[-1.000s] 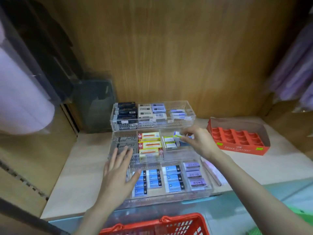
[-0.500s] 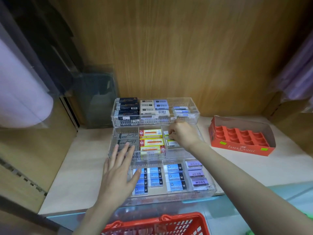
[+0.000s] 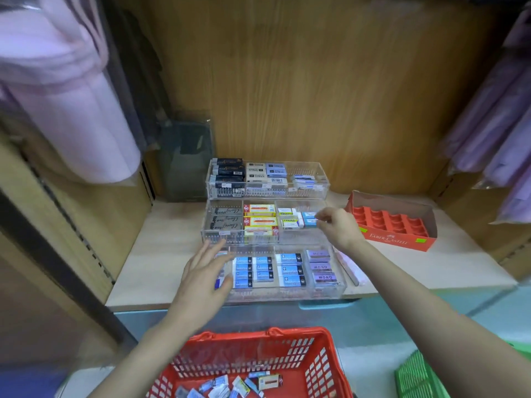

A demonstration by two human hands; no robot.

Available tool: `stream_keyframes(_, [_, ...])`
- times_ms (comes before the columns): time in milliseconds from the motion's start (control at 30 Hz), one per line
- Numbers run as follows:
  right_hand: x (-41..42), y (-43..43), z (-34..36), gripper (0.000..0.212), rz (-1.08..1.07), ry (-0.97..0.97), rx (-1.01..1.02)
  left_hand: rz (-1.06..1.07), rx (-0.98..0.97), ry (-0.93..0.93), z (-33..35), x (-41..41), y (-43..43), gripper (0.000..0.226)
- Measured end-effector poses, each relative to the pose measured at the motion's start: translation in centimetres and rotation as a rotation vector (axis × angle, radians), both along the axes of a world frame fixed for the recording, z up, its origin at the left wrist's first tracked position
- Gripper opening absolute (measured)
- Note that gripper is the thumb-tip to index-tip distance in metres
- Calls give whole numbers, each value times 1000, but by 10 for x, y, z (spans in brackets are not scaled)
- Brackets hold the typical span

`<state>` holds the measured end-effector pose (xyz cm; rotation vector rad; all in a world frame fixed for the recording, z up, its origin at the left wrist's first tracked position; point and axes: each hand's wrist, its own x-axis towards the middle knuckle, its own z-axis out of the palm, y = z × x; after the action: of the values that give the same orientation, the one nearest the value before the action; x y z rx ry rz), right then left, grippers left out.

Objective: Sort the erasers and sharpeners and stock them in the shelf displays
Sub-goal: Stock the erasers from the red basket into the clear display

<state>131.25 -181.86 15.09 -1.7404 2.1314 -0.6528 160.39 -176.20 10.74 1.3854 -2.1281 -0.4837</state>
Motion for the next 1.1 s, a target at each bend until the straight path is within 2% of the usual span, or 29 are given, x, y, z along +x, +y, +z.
stream_keyframes(100, [18,-10,4,26,56,66,29,-8,22,-53,4,5,-1,76])
stream_keyframes(200, [31,-26,-5,21,-12,84,56,16,14,-98,2,1,-12,65])
stream_keyframes(267, [35,-38,-12,28,-86,77,85,23,-12,-105,0,-6,-19,66])
stream_keyframes(400, [42,-57,-18,45,-193,109,124,42,31,-272,-11,-17,-33,61])
stream_keyframes(567, [44,-72,-26,31,-329,-100,117,61,60,-269,-23,-22,-39,74])
stream_keyframes(700, [50,-77,-23,20,-361,-537,2,84,53,-239,-20,-22,-38,74])
stream_keyframes(800, [44,-72,-7,16,-303,-704,-89,114,30,-215,-19,-26,-38,78])
stream_keyframes(867, [32,-61,8,20,-81,-695,-48,134,17,-215,-19,-29,-37,78])
stream_keyframes(933, [21,-52,14,27,155,-553,78,148,6,-229,-20,-32,-37,78])
stream_keyframes(1000, [17,-51,13,28,243,-338,170,155,7,-224,-21,-34,-36,79])
stream_keyframes(1100, [17,-55,8,16,274,-279,197,161,6,-210,-22,-34,-36,79])
